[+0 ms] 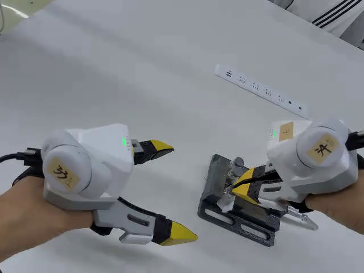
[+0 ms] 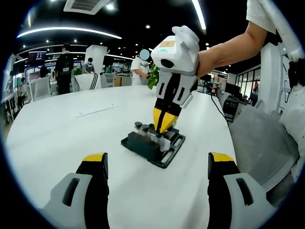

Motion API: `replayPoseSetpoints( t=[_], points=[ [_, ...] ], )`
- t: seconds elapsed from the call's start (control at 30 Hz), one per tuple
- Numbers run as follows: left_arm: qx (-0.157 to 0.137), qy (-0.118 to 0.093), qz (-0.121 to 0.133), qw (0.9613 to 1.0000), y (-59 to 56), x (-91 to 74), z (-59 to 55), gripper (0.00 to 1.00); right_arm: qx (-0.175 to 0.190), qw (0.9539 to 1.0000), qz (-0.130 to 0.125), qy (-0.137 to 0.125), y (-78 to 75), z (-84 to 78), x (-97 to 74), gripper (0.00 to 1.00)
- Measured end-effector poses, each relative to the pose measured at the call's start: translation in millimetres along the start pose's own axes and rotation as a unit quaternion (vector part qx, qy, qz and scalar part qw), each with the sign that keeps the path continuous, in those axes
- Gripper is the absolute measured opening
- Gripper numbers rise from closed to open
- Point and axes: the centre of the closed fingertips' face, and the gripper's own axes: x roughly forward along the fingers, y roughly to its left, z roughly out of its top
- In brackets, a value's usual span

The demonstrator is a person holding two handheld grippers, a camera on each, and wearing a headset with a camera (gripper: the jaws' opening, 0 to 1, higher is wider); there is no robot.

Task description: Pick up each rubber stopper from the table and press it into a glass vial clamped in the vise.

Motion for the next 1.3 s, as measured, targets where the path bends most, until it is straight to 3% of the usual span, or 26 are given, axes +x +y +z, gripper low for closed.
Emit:
replayPoseSetpoints(
  t=[1.3],
  points=[
    [0.001, 0.001, -0.005, 1.0000, -1.6, 1.1, -1.7, 0.85, 0.010, 0.9998, -0.017, -0.010, -0.2, 0.4, 1.2, 0.00]
  ],
)
